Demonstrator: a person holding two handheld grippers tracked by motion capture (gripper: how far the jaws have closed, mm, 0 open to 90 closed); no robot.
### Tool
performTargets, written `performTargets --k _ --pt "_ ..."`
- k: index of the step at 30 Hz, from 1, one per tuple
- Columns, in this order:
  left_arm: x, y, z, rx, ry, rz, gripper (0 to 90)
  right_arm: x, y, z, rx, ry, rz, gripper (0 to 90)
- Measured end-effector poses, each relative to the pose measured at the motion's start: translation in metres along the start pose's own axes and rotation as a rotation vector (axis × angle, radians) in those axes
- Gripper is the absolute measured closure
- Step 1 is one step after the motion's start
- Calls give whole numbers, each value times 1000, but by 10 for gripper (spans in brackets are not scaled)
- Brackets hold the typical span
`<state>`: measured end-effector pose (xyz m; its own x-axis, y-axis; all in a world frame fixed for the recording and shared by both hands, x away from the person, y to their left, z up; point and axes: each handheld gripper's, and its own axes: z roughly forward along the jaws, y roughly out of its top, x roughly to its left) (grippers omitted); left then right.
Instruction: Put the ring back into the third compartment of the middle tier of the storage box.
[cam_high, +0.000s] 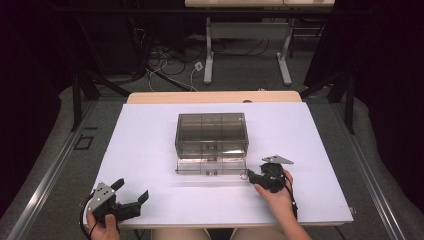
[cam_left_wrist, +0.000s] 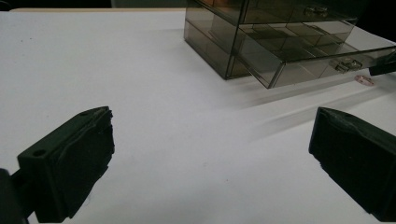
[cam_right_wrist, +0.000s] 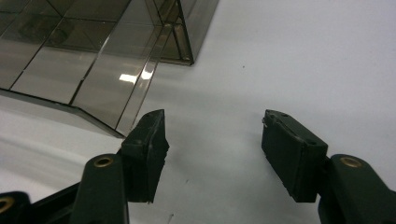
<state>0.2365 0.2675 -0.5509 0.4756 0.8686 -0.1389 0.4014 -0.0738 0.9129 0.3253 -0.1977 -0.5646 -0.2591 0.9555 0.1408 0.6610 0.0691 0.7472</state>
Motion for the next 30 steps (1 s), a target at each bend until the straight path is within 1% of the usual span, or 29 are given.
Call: performTargets --k 4,8,14,17,23,25,30 --pt "0 0 0 1 0 0 4 -1 0 1 -6 -14 -16 377" --pt "0 0 0 2 -1 1 4 0 0 2 -6 -17 -11 357" --pt "0 0 1 4 -2 1 4 1 -1 4 -15 -35 -35 312" --pt "0 0 1 4 -2 0 4 2 -1 4 -15 -38 -31 309" --pt "-1 0 2 7 0 -2 4 1 -1 5 -15 -42 -38 294" --pt "-1 0 2 7 -1 -2 4 1 -1 5 -19 -43 -49 291" --pt "-1 0 2 10 -1 0 4 2 -2 6 -21 -51 -50 288"
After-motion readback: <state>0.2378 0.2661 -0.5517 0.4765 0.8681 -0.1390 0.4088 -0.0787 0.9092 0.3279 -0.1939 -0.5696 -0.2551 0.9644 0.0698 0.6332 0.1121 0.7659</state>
